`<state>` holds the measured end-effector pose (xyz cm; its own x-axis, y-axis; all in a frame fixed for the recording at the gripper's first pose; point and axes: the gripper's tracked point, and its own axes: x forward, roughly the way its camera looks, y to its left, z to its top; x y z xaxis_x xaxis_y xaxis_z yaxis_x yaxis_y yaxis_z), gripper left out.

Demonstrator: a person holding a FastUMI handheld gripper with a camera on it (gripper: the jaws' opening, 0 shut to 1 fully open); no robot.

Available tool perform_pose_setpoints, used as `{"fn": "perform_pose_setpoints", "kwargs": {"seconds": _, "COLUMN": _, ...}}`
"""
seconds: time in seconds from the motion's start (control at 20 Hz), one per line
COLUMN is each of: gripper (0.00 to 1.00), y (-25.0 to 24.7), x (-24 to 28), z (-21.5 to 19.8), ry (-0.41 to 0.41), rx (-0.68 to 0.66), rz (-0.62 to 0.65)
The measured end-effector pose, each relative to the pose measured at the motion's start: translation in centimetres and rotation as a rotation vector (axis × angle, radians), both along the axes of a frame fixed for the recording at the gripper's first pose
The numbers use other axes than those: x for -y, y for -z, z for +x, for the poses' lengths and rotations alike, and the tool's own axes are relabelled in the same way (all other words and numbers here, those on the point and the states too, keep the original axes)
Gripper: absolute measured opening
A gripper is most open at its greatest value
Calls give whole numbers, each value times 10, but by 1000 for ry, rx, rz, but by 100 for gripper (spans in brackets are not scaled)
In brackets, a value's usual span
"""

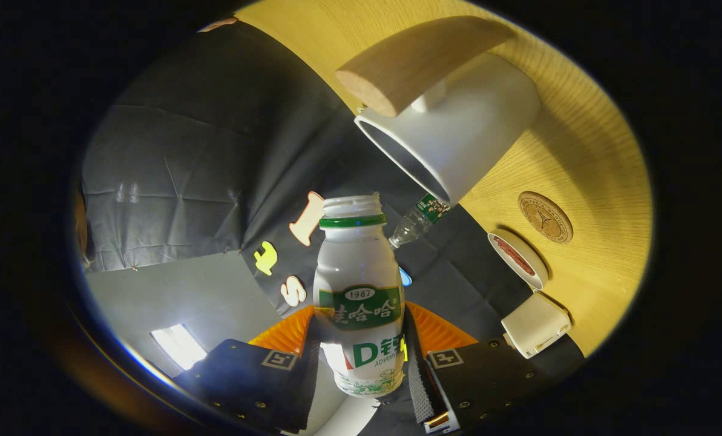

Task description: Take the bottle from table, then pour the juice into the cup, finally place the bottle on the coaster

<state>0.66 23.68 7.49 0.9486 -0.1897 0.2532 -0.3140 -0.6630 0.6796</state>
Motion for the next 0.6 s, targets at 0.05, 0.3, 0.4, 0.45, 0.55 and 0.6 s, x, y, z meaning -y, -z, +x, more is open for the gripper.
{"fn": "perform_pose_setpoints", "kwargs": {"seconds": 0.05, "gripper": 64, "y": 2, "x": 0, "z": -1, "ry": 1, "rx": 1, "rz": 0}}
{"fn": "perform_pose_setpoints", "kwargs": {"seconds": 0.3, "gripper": 63, "y": 0, "x": -10, "z": -2, "ry": -8, "rx": -16, "rz": -140}}
{"fn": "perform_pose_setpoints", "kwargs": {"seconds": 0.4, "gripper": 63, "y": 0, "x": -15, "z": -5, "ry": -22, "rx": -36, "rz": -269}}
{"fn": "perform_pose_setpoints", "kwargs": {"seconds": 0.45, "gripper": 63, "y": -1, "x": -17, "z": -3, "ry": -25, "rx": -44, "rz": -333}}
{"fn": "perform_pose_setpoints", "kwargs": {"seconds": 0.55, "gripper": 63, "y": 0, "x": -23, "z": 0, "ry": -38, "rx": -71, "rz": -462}}
{"fn": "perform_pose_setpoints", "kwargs": {"seconds": 0.6, "gripper": 63, "y": 4, "x": -26, "z": 2, "ry": -46, "rx": -87, "rz": -534}}
